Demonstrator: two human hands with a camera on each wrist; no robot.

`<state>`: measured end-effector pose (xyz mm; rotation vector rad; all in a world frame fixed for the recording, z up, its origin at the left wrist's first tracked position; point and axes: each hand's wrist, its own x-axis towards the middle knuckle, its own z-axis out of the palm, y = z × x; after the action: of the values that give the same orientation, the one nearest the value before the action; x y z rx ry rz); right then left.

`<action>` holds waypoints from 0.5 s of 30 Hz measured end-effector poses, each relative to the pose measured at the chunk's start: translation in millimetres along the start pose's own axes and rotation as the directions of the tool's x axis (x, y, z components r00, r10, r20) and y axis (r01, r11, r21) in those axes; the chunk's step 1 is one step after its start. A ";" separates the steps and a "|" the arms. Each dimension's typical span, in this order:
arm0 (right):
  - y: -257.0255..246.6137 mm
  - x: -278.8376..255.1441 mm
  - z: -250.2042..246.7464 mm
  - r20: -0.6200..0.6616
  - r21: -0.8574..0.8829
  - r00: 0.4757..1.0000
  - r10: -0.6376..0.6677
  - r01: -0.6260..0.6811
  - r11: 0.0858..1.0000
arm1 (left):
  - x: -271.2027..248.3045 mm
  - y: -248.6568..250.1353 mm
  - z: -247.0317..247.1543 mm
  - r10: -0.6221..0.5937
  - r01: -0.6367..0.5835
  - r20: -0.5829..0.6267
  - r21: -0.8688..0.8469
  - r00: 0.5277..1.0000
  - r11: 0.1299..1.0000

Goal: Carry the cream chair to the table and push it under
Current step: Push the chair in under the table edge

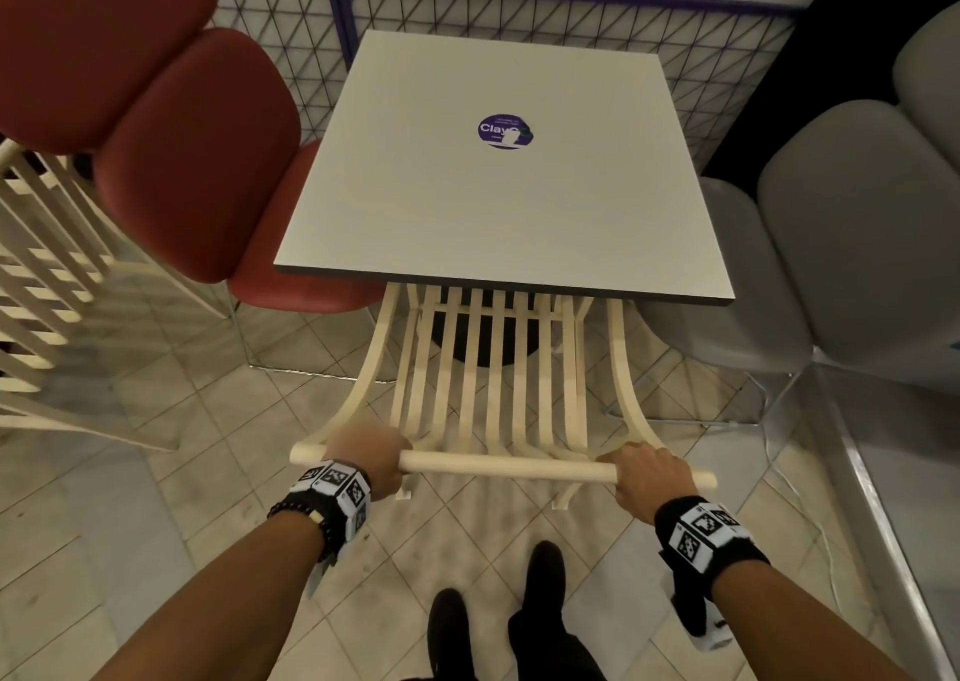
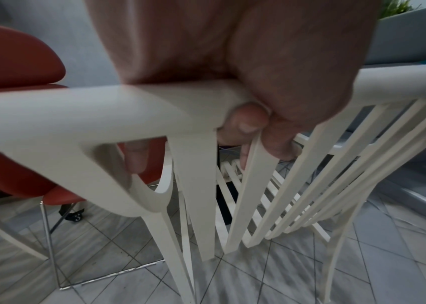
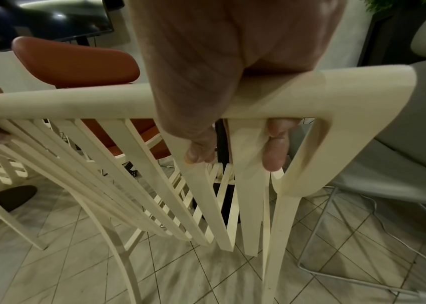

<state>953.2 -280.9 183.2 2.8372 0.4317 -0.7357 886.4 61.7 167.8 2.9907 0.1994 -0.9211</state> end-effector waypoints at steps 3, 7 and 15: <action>1.3 0.3 1.6 0.011 -0.003 1.000 -0.003 0.004 1.000 | -1.8 -0.8 0.6 0.020 -0.020 0.006 0.007 1.000 1.000; 0.0 4.5 -1.2 0.001 -0.001 1.000 -0.007 0.007 1.000 | 1.5 -2.8 -6.0 0.022 -0.022 0.009 -0.001 1.000 1.000; 0.3 6.8 2.8 -0.011 -0.011 1.000 -0.004 0.004 1.000 | 3.5 -2.8 -5.7 0.007 -0.007 0.000 -0.020 1.000 1.000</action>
<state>957.7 -280.3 177.4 2.8327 0.4416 -0.7162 892.1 65.1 170.7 2.9710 0.1977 -0.9126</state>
